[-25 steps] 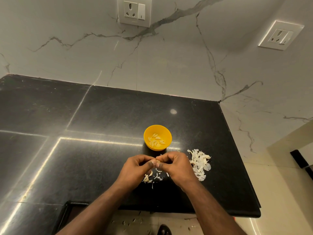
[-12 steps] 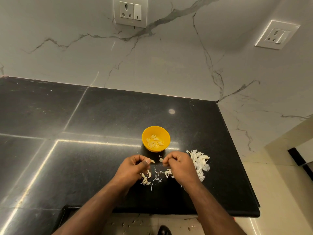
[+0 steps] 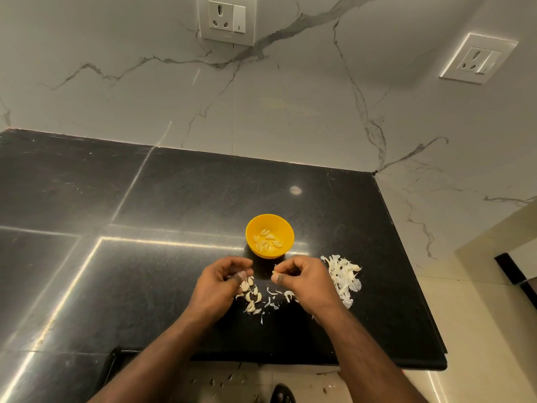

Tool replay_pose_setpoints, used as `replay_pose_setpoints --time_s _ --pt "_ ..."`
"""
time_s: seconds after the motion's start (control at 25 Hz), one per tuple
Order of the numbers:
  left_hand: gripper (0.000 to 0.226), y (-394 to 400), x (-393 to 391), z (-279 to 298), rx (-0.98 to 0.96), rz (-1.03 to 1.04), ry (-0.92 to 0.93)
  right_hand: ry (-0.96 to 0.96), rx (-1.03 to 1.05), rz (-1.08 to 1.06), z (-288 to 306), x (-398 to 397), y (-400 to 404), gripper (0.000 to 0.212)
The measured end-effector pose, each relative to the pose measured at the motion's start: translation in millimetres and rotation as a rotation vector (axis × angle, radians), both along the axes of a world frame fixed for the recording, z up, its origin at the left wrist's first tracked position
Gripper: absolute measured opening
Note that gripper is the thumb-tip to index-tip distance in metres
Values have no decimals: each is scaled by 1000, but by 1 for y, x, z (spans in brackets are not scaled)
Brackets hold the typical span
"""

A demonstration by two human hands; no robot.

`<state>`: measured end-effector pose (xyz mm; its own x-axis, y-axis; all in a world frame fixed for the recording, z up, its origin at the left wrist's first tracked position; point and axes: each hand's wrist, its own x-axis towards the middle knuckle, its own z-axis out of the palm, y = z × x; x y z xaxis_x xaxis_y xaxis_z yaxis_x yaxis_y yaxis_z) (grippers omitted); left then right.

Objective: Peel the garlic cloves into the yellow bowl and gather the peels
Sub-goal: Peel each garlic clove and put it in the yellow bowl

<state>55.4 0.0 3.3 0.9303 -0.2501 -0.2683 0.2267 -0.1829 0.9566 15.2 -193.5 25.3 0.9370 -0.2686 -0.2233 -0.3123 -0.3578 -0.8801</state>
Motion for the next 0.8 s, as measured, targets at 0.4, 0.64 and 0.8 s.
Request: replay_pose_setpoints --time_s 0.4,0.64,0.8 --pt "15 23 -11 -17 282 -7 -58 -104 -170 -69 23 42 3 10" --pt "13 21 -12 -16 343 24 -102 88 -401 352 -12 8 44 24" --pt "16 25 -11 -18 312 52 -64 10 -774 524 -27 16 55 34"
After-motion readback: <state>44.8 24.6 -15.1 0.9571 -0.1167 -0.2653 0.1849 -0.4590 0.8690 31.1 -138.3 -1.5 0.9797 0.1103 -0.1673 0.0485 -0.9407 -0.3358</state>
